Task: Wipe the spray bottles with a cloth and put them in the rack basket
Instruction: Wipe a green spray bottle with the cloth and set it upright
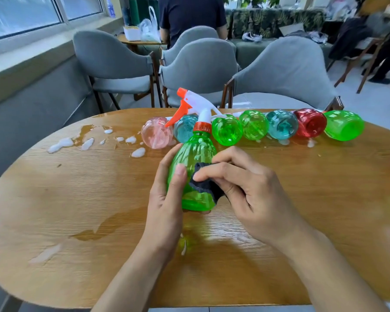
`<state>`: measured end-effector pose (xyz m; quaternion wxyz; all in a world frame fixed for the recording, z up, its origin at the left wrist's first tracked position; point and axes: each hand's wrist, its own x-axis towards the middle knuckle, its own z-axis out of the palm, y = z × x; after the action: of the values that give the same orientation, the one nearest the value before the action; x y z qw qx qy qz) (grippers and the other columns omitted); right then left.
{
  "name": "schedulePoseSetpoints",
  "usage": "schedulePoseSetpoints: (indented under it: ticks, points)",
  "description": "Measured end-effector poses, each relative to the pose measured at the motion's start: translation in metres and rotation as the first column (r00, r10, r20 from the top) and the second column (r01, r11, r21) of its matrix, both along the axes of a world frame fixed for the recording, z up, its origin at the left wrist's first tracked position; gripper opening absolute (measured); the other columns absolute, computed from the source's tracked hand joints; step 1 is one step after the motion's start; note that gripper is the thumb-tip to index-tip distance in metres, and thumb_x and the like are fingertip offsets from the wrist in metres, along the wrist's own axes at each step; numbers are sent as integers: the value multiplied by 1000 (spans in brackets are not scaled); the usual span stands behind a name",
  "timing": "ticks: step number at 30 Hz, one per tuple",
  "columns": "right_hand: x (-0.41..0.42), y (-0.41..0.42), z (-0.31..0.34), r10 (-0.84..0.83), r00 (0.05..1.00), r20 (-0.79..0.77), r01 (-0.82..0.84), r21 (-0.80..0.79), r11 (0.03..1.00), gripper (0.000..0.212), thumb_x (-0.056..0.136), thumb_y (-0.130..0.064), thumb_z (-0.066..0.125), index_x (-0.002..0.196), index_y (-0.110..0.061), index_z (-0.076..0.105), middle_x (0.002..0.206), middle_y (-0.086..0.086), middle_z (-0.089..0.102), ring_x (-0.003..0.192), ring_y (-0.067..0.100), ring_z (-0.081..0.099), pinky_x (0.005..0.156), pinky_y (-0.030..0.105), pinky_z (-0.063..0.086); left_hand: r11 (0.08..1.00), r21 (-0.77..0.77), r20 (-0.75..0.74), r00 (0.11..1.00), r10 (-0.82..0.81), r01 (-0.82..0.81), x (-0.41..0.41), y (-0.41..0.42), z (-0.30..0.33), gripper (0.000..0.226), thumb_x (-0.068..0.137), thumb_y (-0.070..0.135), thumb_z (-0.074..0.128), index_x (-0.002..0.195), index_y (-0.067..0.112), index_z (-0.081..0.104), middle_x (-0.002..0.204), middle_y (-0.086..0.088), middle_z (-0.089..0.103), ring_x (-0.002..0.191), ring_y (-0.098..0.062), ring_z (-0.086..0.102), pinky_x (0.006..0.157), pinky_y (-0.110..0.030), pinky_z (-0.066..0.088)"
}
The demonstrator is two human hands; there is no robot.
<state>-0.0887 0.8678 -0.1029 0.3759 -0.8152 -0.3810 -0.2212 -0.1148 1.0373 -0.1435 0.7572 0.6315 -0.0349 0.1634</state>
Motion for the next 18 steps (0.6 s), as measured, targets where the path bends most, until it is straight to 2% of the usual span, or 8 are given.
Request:
schedulePoseSetpoints:
  ticks: [5, 8, 9, 11, 14, 16, 18]
  points:
    - [-12, 7, -3, 84, 996, 12, -81, -146, 986, 28, 109, -23, 51, 115, -27, 78, 108, -7, 59, 89, 12, 61, 74, 30, 51, 997, -31, -50, 997, 64, -66, 5, 10, 0, 58, 97, 59, 58, 147, 29, 58, 142, -11, 67, 133, -36, 63, 114, -70, 43]
    - [-16, 6, -3, 125, 985, -121, -154, -268, 951, 24, 105, -29, 54, 106, -35, 77, 99, -16, 60, 83, 8, 62, 71, 29, 49, 992, -92, -96, 993, 74, -83, 6, 14, 0, 70, 92, 68, 64, 148, 25, 58, 140, -12, 68, 133, -37, 64, 114, -69, 45]
    - [-15, 4, -2, 130, 969, -211, -180, -238, 954, 22, 101, -29, 57, 100, -34, 79, 93, -16, 63, 81, 10, 63, 69, 29, 48, 992, -97, -100, 992, 73, -83, 5, 14, -1, 76, 90, 72, 66, 148, 25, 58, 141, -13, 68, 134, -38, 63, 114, -70, 44]
    - [-9, -2, 1, 113, 944, -310, -135, -49, 990, 21, 95, -29, 60, 88, -29, 80, 84, -13, 67, 79, 15, 65, 67, 27, 46, 994, -83, -73, 996, 60, -66, 5, 14, -3, 73, 89, 72, 65, 148, 29, 58, 142, -12, 67, 134, -39, 62, 112, -75, 43]
    - [-2, -7, 8, 23, 961, -275, 48, 248, 968, 18, 96, -32, 62, 91, -26, 78, 88, -8, 70, 86, 18, 66, 73, 23, 44, 998, -60, -48, 998, 28, -31, 5, 10, -6, 58, 93, 65, 58, 144, 39, 60, 141, -6, 68, 132, -37, 64, 105, -81, 44]
    - [-4, 0, 11, 16, 968, -249, 61, 299, 952, 9, 96, -30, 70, 98, -25, 77, 95, -6, 70, 92, 20, 67, 78, 23, 46, 999, -46, -25, 1000, 16, -17, 5, 8, -6, 53, 96, 59, 56, 144, 39, 60, 142, -5, 68, 133, -34, 64, 108, -78, 44]
    - [-7, 11, 7, -21, 986, -165, 59, 230, 972, 13, 95, -29, 74, 106, -24, 79, 99, -7, 68, 94, 17, 67, 80, 23, 50, 999, -39, -6, 1000, 30, -30, 5, 6, -6, 51, 96, 56, 57, 143, 37, 61, 142, -7, 68, 135, -33, 63, 113, -73, 42]
